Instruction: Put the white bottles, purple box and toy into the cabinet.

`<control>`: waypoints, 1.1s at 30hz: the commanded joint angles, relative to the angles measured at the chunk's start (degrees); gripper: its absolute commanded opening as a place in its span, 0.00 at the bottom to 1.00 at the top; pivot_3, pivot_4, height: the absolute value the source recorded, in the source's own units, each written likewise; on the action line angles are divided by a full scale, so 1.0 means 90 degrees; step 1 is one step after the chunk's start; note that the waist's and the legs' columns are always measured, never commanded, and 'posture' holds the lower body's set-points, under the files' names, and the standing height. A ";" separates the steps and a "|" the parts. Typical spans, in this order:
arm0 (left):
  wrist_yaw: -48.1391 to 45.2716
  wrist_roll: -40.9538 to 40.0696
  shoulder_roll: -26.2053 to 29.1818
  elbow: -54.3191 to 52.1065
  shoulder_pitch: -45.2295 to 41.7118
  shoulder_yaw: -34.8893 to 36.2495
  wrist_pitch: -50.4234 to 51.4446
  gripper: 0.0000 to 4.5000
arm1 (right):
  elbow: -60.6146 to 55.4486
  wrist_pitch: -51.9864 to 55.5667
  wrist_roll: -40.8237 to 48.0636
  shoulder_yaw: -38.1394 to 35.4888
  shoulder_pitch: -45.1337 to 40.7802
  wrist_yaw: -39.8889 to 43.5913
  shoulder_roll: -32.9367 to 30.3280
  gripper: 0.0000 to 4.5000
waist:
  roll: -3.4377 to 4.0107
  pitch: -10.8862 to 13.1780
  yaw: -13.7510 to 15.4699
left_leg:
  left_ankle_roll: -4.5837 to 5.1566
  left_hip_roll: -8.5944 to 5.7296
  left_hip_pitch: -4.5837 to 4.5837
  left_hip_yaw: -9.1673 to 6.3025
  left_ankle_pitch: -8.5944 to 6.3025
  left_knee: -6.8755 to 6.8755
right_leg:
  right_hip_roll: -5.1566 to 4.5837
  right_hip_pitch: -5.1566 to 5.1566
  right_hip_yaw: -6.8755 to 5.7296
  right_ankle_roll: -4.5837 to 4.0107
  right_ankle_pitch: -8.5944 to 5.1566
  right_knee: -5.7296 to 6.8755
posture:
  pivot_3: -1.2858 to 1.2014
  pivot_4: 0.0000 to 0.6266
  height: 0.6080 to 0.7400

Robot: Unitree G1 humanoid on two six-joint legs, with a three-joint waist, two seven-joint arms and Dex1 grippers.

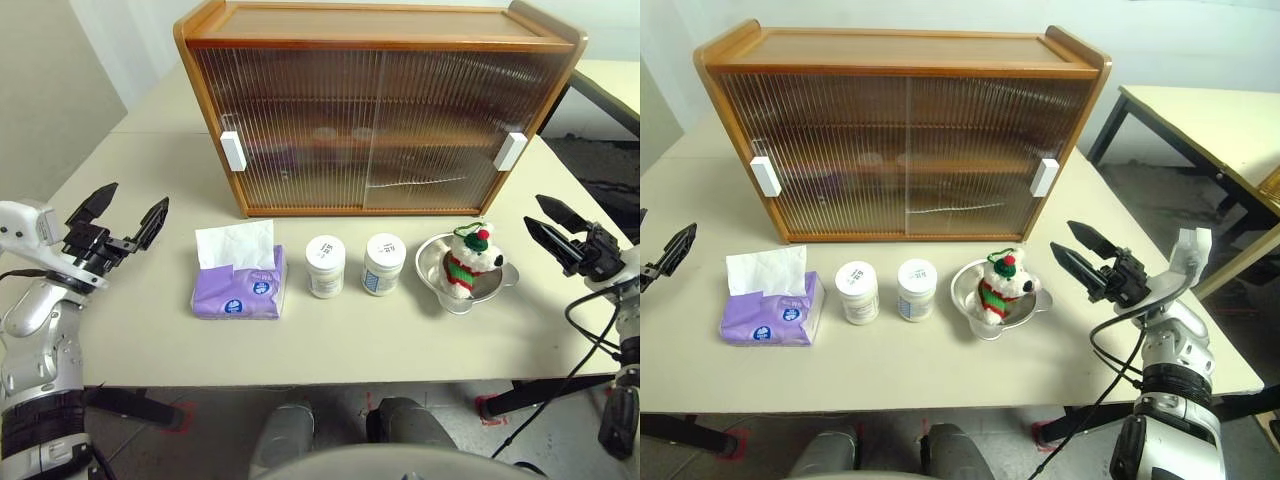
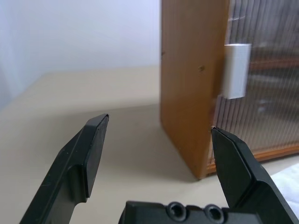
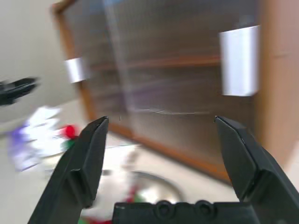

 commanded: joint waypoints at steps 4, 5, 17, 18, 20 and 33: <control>-0.0147 0.0159 0.0484 -0.0367 -0.0410 -0.0402 0.0644 0.72 | -0.2573 0.1441 0.0565 0.0432 0.0793 0.0080 -0.0445 1.00 | -0.0007 0.0001 -0.0087 | 0.0003 -0.0007 -0.0014 0.0003 -0.0007 0.0022 | 0.0004 0.0007 -0.0002 0.0007 -0.0006 0.0000 | 0.50 0.06 1.00; -0.0024 0.0200 0.0516 -0.0419 -0.0518 -0.0460 0.0800 0.65 | -0.2883 0.1596 0.0621 0.0491 0.0793 -0.0111 -0.0398 1.00 | -0.0006 0.0001 -0.0125 | 0.0004 -0.0008 -0.0011 0.0005 -0.0007 0.0024 | 0.0006 0.0010 -0.0002 0.0008 -0.0007 0.0000 | 0.50 0.06 1.00; 0.0864 0.0782 0.0399 -0.1050 -0.1208 -0.1165 0.1706 0.01 | -0.4519 0.1883 0.0879 0.0791 0.0993 -0.1058 0.0032 1.00 | -0.0009 -0.0002 -0.0416 | 0.0044 -0.0017 -0.0034 0.0022 -0.0030 0.0043 | 0.0035 -0.0008 0.0006 0.0036 -0.0020 -0.0009 | 0.49 0.04 1.00; 0.0888 0.0775 0.0382 -0.1100 -0.1181 -0.1144 0.1734 0.01 | -0.4561 0.1887 0.0871 0.0811 0.1011 -0.1057 0.0023 1.00 | -0.0009 -0.0003 -0.0413 | 0.0044 -0.0016 -0.0042 0.0022 -0.0030 0.0043 | 0.0036 -0.0014 0.0006 0.0038 -0.0022 -0.0009 | 0.49 0.04 1.00; 0.0935 0.0753 0.0354 -0.1202 -0.1123 -0.1104 0.1787 0.01 | -0.4609 0.1889 0.0866 0.0832 0.1032 -0.1059 0.0015 1.00 | -0.0009 -0.0004 -0.0406 | 0.0044 -0.0016 -0.0053 0.0022 -0.0030 0.0044 | 0.0037 -0.0021 0.0005 0.0039 -0.0025 -0.0010 | 0.49 0.04 1.00; 0.1104 0.0943 0.0278 -0.1214 -0.1206 -0.1283 0.1898 0.01 | -0.4794 0.1874 0.0915 0.0986 0.0930 -0.1277 0.0051 1.00 | -0.0011 -0.0006 -0.0358 | 0.0055 -0.0016 -0.0086 0.0020 -0.0040 0.0123 | 0.0045 -0.0027 0.0004 0.0051 -0.0013 -0.0005 | 0.49 0.04 1.00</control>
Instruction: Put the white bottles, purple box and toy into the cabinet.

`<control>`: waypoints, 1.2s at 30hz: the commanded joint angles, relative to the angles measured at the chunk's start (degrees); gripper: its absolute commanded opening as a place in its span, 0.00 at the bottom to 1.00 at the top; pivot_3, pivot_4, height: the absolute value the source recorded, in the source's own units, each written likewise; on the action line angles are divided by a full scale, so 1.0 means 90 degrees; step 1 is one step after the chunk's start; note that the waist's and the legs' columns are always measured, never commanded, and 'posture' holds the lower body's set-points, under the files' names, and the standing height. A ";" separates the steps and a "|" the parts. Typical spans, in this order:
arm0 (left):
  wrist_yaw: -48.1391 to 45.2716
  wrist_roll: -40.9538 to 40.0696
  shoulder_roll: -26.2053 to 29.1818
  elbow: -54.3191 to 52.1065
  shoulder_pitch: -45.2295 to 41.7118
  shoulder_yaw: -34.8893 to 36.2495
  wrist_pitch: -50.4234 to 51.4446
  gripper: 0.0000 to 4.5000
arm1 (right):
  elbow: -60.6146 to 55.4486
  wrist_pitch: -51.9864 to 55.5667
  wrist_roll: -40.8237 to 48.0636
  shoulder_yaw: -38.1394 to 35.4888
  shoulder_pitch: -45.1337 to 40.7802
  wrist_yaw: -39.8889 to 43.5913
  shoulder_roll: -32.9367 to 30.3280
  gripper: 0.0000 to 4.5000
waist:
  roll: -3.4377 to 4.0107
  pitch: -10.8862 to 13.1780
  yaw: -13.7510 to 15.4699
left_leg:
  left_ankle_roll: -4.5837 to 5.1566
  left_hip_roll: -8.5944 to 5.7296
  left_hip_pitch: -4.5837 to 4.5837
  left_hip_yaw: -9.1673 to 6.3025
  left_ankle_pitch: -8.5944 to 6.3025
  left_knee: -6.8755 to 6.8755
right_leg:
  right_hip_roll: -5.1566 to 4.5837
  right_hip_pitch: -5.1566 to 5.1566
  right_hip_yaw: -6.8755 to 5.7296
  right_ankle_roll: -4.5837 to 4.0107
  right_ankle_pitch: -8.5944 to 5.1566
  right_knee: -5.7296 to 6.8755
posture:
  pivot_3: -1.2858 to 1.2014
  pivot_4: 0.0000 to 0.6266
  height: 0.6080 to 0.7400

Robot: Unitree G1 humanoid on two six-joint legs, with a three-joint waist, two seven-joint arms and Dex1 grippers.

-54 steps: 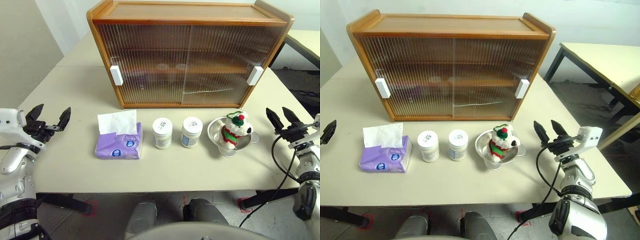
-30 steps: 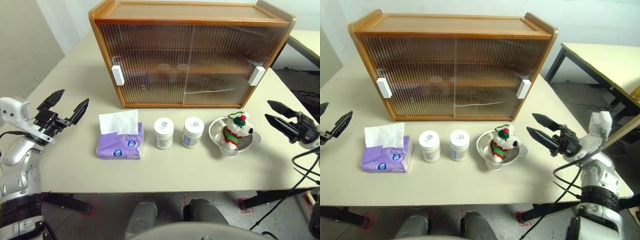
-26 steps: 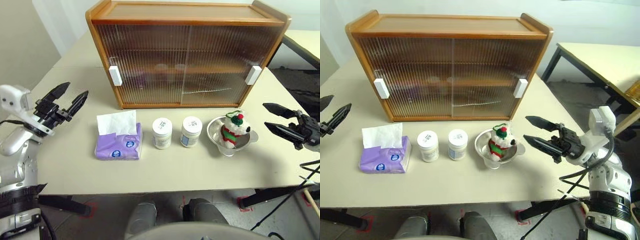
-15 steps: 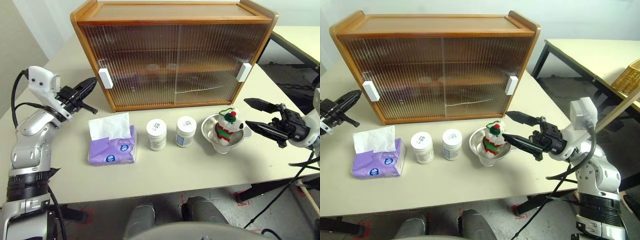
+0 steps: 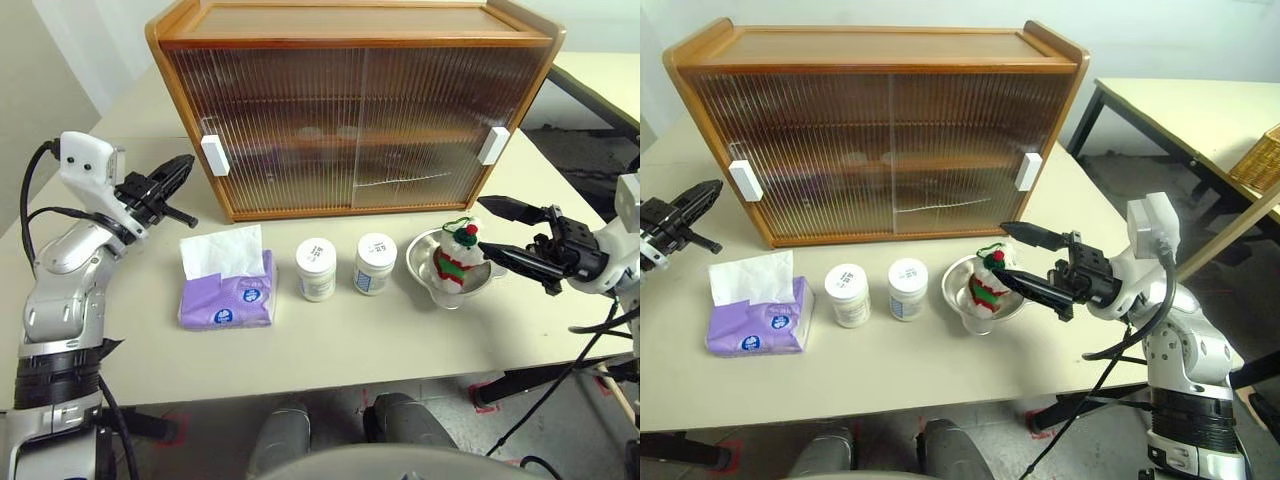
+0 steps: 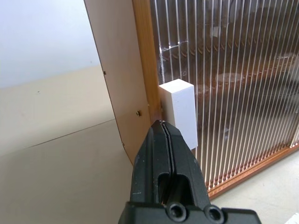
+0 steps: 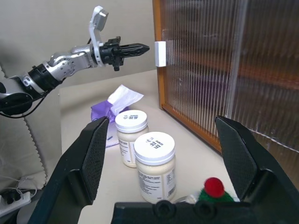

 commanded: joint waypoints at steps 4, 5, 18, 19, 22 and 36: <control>0.0047 0.0216 -0.0123 0.0193 -0.0212 -0.0177 -0.0002 0.01 | -0.0263 -0.0050 0.0103 0.0018 -0.0032 -0.0148 -0.0008 1.00 | 0.0000 0.0000 -0.0002 | 0.0007 -0.0001 0.0000 -0.0002 -0.0005 0.0017 | 0.0000 -0.0004 0.0003 0.0000 0.0009 -0.0001 | 0.49 0.04 1.00; 0.0050 0.0237 -0.0134 0.0219 -0.0241 -0.0185 -0.0009 0.01 | -0.0289 -0.0042 0.0117 0.0016 -0.0030 -0.0171 -0.0011 1.00 | 0.0000 0.0000 -0.0002 | 0.0007 -0.0001 0.0000 -0.0003 -0.0005 0.0018 | -0.0001 -0.0006 0.0003 0.0000 0.0011 -0.0001 | 0.49 0.04 1.00; 0.0026 0.0610 -0.0241 0.0605 -0.0681 -0.0530 -0.0211 0.01 | -0.0681 0.0147 0.0229 0.0182 -0.0238 -0.0467 -0.0106 1.00 | 0.0001 0.0000 -0.0004 | 0.0010 -0.0002 -0.0011 -0.0004 -0.0013 0.0021 | 0.0002 -0.0015 0.0002 0.0005 0.0018 -0.0004 | 0.49 0.04 1.00; -0.0009 0.0603 -0.0258 0.0608 -0.0707 -0.0566 -0.0209 0.01 | -0.0664 0.0157 0.0244 0.0168 -0.0283 -0.0477 -0.0116 1.00 | 0.0001 0.0000 -0.0004 | 0.0010 -0.0003 -0.0011 -0.0004 -0.0013 0.0021 | 0.0002 -0.0015 0.0002 0.0007 0.0019 -0.0004 | 0.49 0.04 1.00; -0.0073 0.0631 -0.0324 0.0639 -0.0821 -0.0685 -0.0208 0.01 | -0.0647 0.0169 0.0245 0.0173 -0.0340 -0.0490 -0.0108 1.00 | 0.0002 0.0000 -0.0002 | 0.0012 -0.0004 -0.0011 -0.0004 -0.0014 0.0022 | 0.0002 -0.0015 0.0002 0.0012 0.0022 -0.0004 | 0.48 0.05 1.00; -0.0118 0.0737 -0.0770 0.0697 -0.1401 -0.1179 -0.0101 0.01 | -0.1353 0.0549 0.0420 0.0416 -0.0382 -0.1253 -0.0047 1.00 | 0.0007 -0.0002 -0.0032 | 0.0021 -0.0006 -0.0021 -0.0004 -0.0018 0.0029 | 0.0002 -0.0019 0.0003 0.0041 0.0038 -0.0031 | 0.48 0.03 1.00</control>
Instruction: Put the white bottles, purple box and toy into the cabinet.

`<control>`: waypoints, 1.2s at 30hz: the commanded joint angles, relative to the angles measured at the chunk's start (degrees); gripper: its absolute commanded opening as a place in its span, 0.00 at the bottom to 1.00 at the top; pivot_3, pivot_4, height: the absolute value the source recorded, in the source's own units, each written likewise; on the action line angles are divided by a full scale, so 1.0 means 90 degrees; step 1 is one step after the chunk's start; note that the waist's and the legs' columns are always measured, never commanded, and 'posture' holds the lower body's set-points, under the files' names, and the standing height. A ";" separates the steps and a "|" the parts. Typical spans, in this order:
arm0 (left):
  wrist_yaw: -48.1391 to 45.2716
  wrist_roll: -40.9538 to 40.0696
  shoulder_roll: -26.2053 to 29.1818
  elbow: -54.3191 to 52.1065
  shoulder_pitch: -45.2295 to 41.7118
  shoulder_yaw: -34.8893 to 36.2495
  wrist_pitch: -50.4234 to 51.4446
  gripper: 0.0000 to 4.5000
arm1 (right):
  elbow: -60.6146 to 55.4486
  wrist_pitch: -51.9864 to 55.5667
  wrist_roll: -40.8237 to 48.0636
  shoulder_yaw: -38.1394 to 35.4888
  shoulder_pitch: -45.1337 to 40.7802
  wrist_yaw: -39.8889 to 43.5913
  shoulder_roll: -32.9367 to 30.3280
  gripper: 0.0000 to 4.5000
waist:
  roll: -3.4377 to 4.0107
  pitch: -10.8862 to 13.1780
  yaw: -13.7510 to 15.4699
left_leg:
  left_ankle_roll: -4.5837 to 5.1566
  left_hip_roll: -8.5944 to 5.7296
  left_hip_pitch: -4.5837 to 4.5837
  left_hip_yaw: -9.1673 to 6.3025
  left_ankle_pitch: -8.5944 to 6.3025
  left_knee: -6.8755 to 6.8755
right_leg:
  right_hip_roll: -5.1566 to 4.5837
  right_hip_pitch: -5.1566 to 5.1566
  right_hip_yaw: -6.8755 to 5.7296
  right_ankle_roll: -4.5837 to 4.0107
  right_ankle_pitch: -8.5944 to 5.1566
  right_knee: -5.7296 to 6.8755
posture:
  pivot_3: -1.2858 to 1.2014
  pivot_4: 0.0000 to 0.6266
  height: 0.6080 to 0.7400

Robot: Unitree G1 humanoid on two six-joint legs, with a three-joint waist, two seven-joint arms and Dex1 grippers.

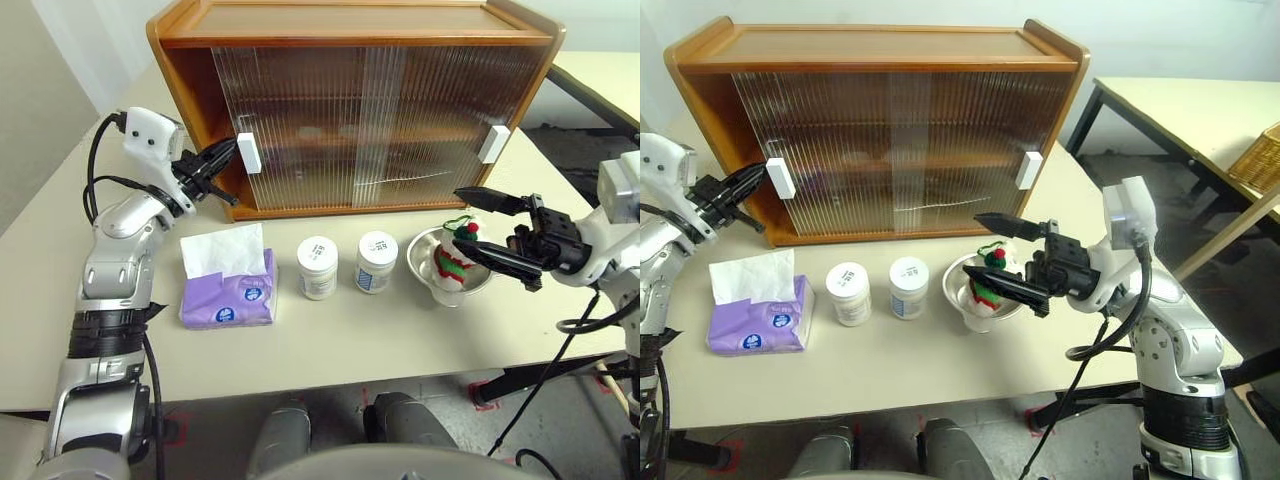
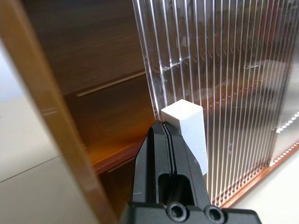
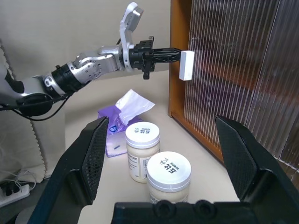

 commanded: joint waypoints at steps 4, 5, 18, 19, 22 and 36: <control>-0.0030 0.0128 -0.0332 0.0180 -0.0256 -0.0358 -0.0017 0.01 | -0.0115 0.0136 0.0175 -0.0019 -0.0316 -0.0184 -0.0103 1.00 | 0.0002 -0.0001 -0.0011 | 0.0006 -0.0002 -0.0003 0.0000 -0.0003 0.0016 | -0.0001 0.0003 0.0002 0.0010 0.0006 -0.0003 | 0.47 0.03 1.00; -0.0034 0.0137 -0.0372 0.0209 -0.0286 -0.0397 -0.0029 0.01 | -0.0072 0.0133 0.0170 -0.0029 -0.0339 -0.0163 -0.0116 1.00 | 0.0002 -0.0001 -0.0016 | 0.0007 -0.0003 -0.0004 0.0000 -0.0004 0.0019 | -0.0001 0.0003 0.0002 0.0012 0.0007 -0.0003 | 0.47 0.03 1.00; -0.0158 0.0435 -0.0747 0.0580 -0.0742 -0.0832 -0.0256 0.01 | 0.0057 -0.0067 0.0136 -0.0346 -0.0001 0.0113 -0.0324 1.00 | 0.0020 -0.0013 -0.0100 | 0.0033 -0.0007 -0.0014 0.0000 -0.0019 0.0068 | -0.0001 0.0012 0.0001 0.0028 0.0014 -0.0003 | 0.46 0.00 1.00; -0.0169 0.0448 -0.0769 0.0602 -0.0765 -0.0864 -0.0271 0.01 | 0.0064 -0.0091 0.0131 -0.0359 0.0025 0.0124 -0.0323 1.00 | 0.0020 -0.0013 -0.0103 | 0.0036 -0.0008 -0.0016 0.0000 -0.0020 0.0072 | -0.0001 0.0012 0.0001 0.0029 0.0015 -0.0003 | 0.46 0.00 1.00; -0.0186 0.0490 -0.0907 0.0717 -0.0886 -0.0962 -0.0316 0.01 | 0.0113 -0.0202 0.0103 -0.0415 0.0141 0.0199 -0.0317 1.00 | 0.0018 -0.0016 -0.0116 | 0.0047 -0.0011 -0.0016 0.0001 -0.0027 0.0089 | -0.0001 0.0020 0.0002 0.0033 0.0015 -0.0004 | 0.46 0.00 1.00; -0.0307 0.0648 -0.1320 0.1459 -0.1427 -0.1148 -0.0653 0.01 | 0.0253 -0.0481 0.0186 -0.0753 0.0598 0.0469 -0.0343 1.00 | 0.0011 -0.0036 -0.0179 | 0.0053 -0.0013 -0.0017 0.0002 -0.0030 0.0097 | -0.0003 0.0025 0.0005 0.0044 0.0015 -0.0008 | 0.45 0.00 1.00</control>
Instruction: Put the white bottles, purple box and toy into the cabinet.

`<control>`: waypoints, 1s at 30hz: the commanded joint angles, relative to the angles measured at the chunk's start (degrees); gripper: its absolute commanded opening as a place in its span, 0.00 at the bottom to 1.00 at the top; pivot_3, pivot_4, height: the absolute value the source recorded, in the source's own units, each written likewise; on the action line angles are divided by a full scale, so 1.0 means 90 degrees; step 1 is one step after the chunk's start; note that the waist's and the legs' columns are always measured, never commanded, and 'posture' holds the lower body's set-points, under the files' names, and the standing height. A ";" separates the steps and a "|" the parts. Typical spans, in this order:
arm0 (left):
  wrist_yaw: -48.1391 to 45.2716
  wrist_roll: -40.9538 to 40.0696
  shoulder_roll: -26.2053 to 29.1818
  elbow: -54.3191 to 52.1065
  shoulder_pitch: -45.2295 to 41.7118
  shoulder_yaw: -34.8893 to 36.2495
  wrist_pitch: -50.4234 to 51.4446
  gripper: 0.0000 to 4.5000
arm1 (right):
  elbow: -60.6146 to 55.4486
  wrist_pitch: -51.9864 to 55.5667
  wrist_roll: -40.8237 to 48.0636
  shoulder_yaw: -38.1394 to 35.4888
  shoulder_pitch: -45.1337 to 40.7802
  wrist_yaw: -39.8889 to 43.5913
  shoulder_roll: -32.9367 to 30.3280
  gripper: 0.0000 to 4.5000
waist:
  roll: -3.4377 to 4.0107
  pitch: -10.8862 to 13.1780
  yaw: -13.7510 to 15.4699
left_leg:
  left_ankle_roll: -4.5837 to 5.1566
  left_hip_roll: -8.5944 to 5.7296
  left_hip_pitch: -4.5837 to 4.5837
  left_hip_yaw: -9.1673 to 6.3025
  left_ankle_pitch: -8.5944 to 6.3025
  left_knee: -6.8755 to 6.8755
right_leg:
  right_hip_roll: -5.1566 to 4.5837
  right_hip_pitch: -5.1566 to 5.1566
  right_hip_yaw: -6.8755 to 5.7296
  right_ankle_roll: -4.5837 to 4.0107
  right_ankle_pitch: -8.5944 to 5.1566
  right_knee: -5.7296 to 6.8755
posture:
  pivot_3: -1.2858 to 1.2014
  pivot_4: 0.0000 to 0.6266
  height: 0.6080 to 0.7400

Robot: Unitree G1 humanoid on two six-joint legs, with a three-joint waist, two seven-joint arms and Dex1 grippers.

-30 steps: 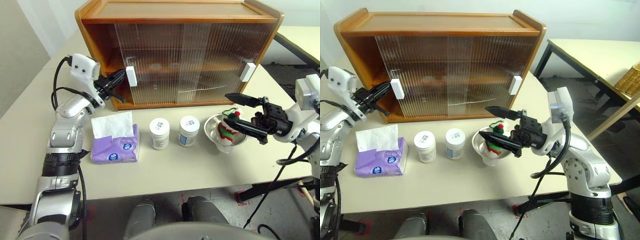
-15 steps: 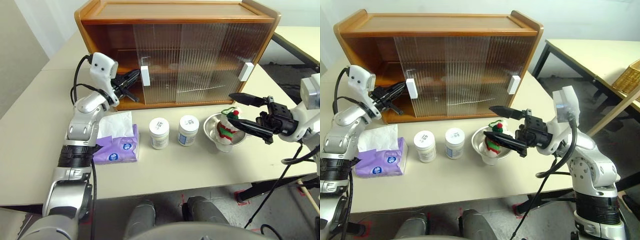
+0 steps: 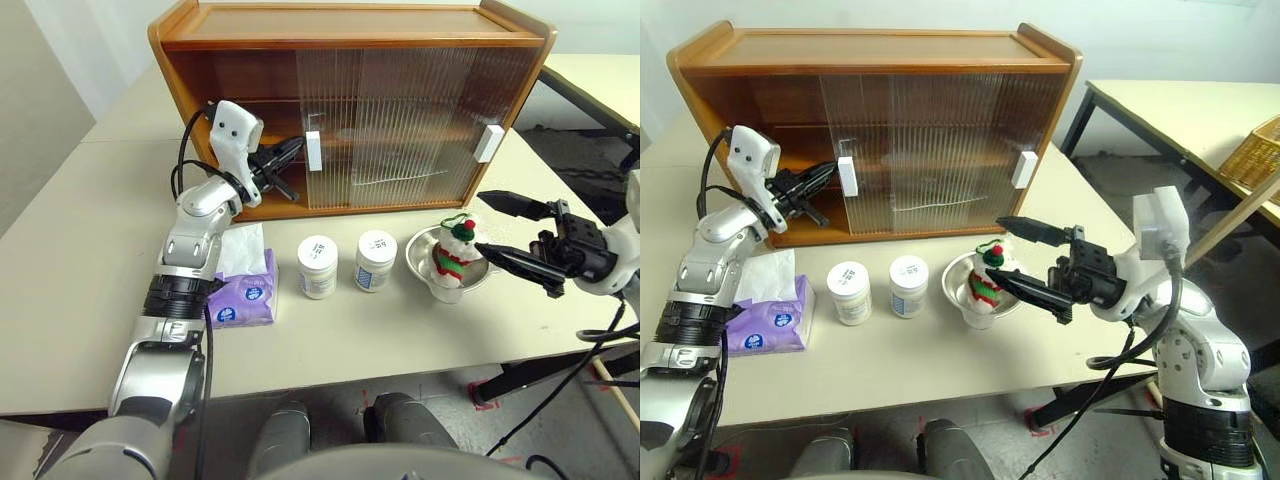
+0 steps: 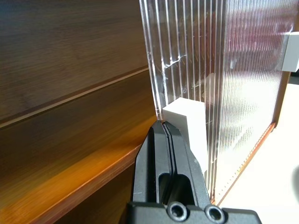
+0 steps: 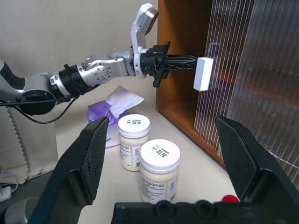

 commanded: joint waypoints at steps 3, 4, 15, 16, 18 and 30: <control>-0.0071 0.0136 -0.0142 0.0347 -0.0294 -0.0168 -0.0211 0.01 | 0.0024 -0.0077 0.0115 -0.0208 0.0102 0.0041 -0.0047 1.00 | 0.0001 -0.0001 -0.0026 | 0.0001 0.0000 -0.0001 0.0001 0.0000 0.0002 | 0.0000 0.0002 0.0000 0.0006 0.0002 -0.0007 | 0.44 0.00 1.00; -0.0075 0.0163 -0.0166 0.0426 -0.0350 -0.0199 -0.0256 0.01 | -0.0019 -0.0070 0.0114 -0.0209 0.0128 0.0014 -0.0033 1.00 | 0.0001 -0.0002 -0.0038 | 0.0002 0.0000 -0.0003 0.0001 -0.0001 0.0002 | 0.0000 0.0002 0.0001 0.0009 0.0003 -0.0008 | 0.44 0.00 1.00; -0.0183 0.0236 -0.0507 0.0781 -0.0698 -0.0387 -0.0440 0.01 | -0.0196 -0.0081 0.0111 -0.0163 0.0216 -0.0174 0.0024 1.00 | 0.0011 -0.0011 -0.0114 | 0.0026 0.0000 -0.0037 0.0000 -0.0012 0.0013 | -0.0002 0.0001 0.0004 0.0042 0.0022 -0.0069 | 0.44 0.00 1.00; -0.0186 0.0249 -0.0557 0.0768 -0.0707 -0.0417 -0.0433 0.01 | -0.0198 -0.0084 0.0108 -0.0151 0.0209 -0.0183 0.0032 1.00 | 0.0011 -0.0011 -0.0111 | 0.0030 -0.0001 -0.0042 0.0000 -0.0014 0.0018 | -0.0002 0.0001 0.0004 0.0042 0.0023 -0.0070 | 0.44 0.00 1.00; -0.0168 0.0271 -0.0613 0.0746 -0.0715 -0.0434 -0.0416 0.01 | -0.0207 -0.0076 0.0108 -0.0132 0.0193 -0.0200 0.0041 1.00 | 0.0011 -0.0011 -0.0111 | 0.0041 -0.0002 -0.0054 0.0000 -0.0021 0.0032 | -0.0003 0.0000 0.0004 0.0046 0.0025 -0.0073 | 0.44 0.00 1.00; -0.0119 0.0308 -0.0500 0.0799 -0.0756 -0.0336 -0.0357 0.01 | -0.0221 -0.0040 0.0117 -0.0050 0.0099 -0.0252 0.0051 1.00 | 0.0015 -0.0014 -0.0119 | 0.0062 -0.0007 -0.0084 0.0000 -0.0034 0.0104 | -0.0003 -0.0004 0.0010 0.0077 0.0045 -0.0072 | 0.44 0.00 1.00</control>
